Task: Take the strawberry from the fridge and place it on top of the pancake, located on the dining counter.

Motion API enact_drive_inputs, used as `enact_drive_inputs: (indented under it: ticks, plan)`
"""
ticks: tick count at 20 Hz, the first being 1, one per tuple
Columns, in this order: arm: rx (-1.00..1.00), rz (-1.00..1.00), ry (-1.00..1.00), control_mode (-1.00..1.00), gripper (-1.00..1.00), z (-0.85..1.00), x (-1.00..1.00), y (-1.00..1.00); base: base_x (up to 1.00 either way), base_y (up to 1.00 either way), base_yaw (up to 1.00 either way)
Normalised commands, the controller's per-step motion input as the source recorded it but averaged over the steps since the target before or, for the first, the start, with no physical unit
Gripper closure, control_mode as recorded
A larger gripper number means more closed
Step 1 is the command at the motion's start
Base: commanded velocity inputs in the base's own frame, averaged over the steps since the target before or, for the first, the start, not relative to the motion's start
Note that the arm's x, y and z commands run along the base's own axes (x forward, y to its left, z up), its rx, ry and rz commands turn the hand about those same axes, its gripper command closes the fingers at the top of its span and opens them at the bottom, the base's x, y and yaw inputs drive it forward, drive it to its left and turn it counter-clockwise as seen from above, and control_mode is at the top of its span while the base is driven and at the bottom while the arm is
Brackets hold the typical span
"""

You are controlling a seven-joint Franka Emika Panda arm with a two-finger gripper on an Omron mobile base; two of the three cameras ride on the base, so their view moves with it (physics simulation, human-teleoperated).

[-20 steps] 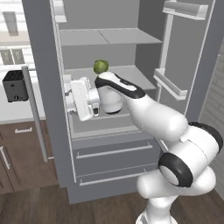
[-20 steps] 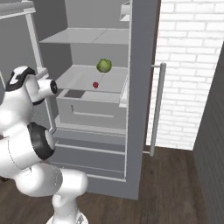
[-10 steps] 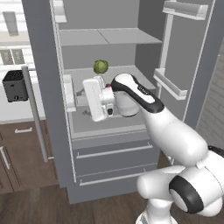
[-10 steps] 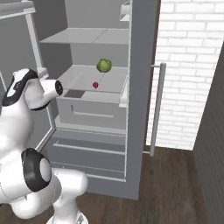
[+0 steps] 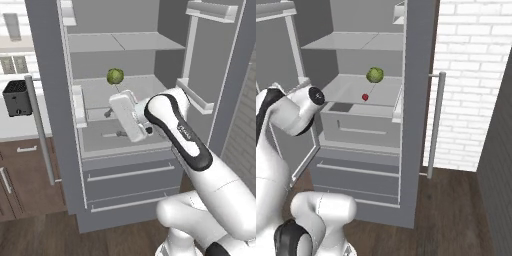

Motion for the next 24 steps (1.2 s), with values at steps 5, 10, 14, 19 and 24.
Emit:
enact_drive_inputs:
  ticks: [5, 10, 14, 19, 24]
  plan:
    - [-0.33, 0.0, -0.21, -1.0, -1.0, 0.24, -0.65, -0.52, 0.0, 0.0, 0.0]
    - [-0.31, 0.0, -0.22, -1.0, -1.0, 0.04, -0.66, -0.55, 0.0, 0.0, 0.0]
    - [-0.27, 0.0, -0.14, -1.0, -1.0, 0.0, -0.43, -0.66, 0.0, 0.0, 0.0]
    - [-0.21, 0.0, -0.03, -1.0, -1.0, -0.04, -0.22, -0.71, 0.0, 0.0, 0.0]
    - [-0.22, -0.01, 0.0, -1.0, -1.0, -0.08, -0.16, -0.58, 0.0, 0.0, 0.0]
